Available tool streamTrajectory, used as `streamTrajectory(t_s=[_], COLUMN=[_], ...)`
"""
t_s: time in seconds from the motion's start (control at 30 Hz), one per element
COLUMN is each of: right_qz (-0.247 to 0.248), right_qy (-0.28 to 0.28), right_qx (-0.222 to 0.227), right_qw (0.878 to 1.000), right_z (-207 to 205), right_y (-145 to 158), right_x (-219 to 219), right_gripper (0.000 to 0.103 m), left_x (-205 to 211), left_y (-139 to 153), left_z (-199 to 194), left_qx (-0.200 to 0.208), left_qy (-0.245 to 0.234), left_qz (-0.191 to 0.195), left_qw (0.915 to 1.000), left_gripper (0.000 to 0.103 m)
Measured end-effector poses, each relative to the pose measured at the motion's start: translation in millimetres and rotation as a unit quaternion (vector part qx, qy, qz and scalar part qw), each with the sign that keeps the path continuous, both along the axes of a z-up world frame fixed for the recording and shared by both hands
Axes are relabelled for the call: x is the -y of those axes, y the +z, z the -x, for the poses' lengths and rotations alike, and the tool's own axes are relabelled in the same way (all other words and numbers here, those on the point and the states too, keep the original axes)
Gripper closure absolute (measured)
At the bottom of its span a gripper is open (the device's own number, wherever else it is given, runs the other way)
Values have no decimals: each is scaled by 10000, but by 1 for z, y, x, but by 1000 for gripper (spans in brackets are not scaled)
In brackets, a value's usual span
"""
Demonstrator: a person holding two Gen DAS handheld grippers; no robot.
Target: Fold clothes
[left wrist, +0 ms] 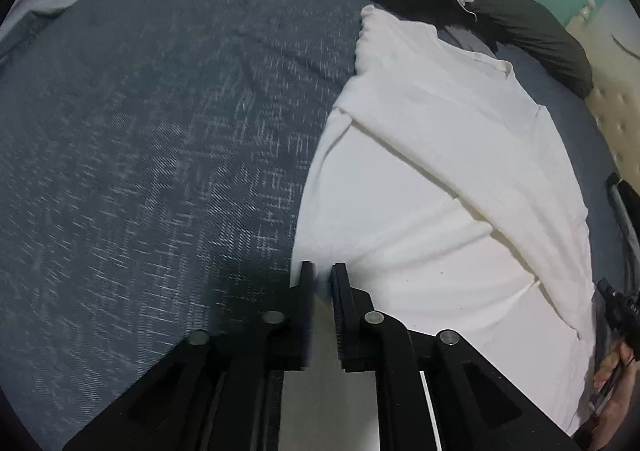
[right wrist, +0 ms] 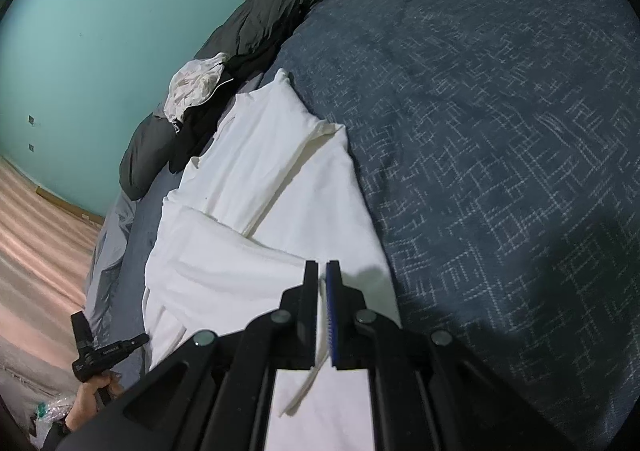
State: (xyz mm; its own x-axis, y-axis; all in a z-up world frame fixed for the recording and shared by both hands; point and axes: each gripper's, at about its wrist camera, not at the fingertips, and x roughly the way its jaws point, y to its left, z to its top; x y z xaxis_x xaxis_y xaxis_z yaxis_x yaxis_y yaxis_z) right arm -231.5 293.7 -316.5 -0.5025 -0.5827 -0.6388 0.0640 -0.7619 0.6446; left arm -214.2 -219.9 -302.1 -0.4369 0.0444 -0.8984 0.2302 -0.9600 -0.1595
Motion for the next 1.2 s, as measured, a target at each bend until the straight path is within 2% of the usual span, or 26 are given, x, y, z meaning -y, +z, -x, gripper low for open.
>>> streamTrajectory(t_s=[0.23,0.33,0.43,0.63,0.73,0.93,1.0,1.03,1.13,1.2], right_qz=[53,64,147,106,-101,57,75,16,-526,-846], right_qy=[-216,-204,123,481,421,229,425,581,1137,1432], right_qx=[-48,-148,-190,201,329,269,292,311,342,406], right_qw=[9997,9997,9996,9986,9985,9994,9986,9978,9915,9852], right_z=[0,-1,0,3,3,-18,-26,-31,-51,-67], right_y=[6,12,15,1,-1,24,35,40,57,63], right_x=[-8,-9,3,22,17,-9,-10,-10,-5,-8], right_gripper=[98,98,98,98,98,96,79,76,75,75], left_x=[-7,-15,-27,-29,-25,-20,-19,-18,-10,-8], left_y=[23,22,13,1,6,36,47,50,51,47], left_z=[2,2,3,-12,-29,-74,-93,-100,-123,-144], left_qx=[-179,-150,6,282,326,298,277,294,383,478], left_qy=[-149,-337,-502,-466,-415,-612,-693,-731,-829,-849], left_qz=[218,163,96,-165,-221,-54,-40,-60,-135,-196], left_qw=[9995,9992,9987,9984,9984,9977,9972,9969,9957,9950], left_gripper=[83,83,83,83,83,83,83,83,81,72])
